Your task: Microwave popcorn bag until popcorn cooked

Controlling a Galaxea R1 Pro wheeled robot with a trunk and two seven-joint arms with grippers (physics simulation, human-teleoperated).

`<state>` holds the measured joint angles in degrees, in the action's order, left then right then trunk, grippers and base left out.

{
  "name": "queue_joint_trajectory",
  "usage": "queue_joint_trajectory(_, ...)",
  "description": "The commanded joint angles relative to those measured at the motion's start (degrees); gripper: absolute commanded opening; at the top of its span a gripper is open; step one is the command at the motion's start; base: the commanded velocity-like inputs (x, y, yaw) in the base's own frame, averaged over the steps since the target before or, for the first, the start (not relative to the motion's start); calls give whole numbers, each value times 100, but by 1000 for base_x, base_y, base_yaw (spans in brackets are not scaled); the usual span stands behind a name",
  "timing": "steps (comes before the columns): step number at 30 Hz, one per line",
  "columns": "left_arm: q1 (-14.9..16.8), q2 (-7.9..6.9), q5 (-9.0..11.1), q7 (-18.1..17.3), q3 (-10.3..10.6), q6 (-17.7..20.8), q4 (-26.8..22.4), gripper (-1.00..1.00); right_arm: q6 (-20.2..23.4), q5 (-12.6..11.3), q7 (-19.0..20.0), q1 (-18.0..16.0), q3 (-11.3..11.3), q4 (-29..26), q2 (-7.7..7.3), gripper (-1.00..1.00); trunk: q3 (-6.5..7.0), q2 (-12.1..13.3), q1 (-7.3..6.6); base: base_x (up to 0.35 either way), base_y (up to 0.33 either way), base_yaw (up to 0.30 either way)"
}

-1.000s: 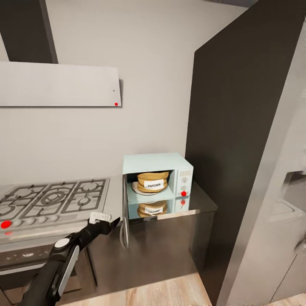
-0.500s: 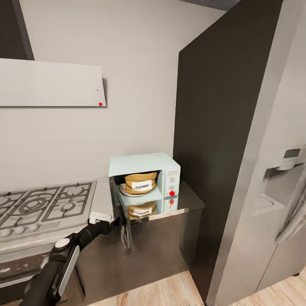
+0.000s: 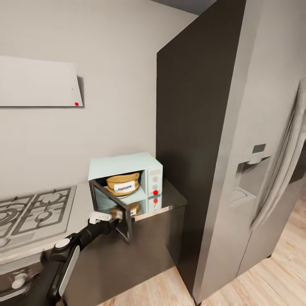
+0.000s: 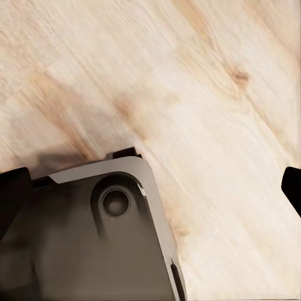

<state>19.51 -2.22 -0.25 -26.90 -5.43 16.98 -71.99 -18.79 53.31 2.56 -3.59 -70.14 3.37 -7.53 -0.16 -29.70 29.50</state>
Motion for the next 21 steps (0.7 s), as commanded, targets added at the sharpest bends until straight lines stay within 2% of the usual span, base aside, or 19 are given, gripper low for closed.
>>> queue_joint_trajectory(1, 0, 2, 7, -35, -11, 48, -8, 100, -20, -5, 16, -2, -35, 16, -5, 100, -2, -4, 2, 0, 0, -276)
queue_joint_trajectory(10, 0, 3, 7, -21, -11, 45, -8, 100, -19, -5, 16, -2, -35, 16, -4, 100, -2, -4, 2, 231, 0, -276)
queue_joint_trajectory(18, 0, 29, 7, -17, -11, 46, -8, 100, -20, -5, 16, -2, -35, 17, -7, 100, -2, -4, 2, 39, 0, -268)
queue_joint_trajectory(21, 0, 36, 7, -17, -11, 43, -8, 100, -20, -5, 16, -2, -35, 15, -8, 100, -2, -4, 2, 108, 0, -105)
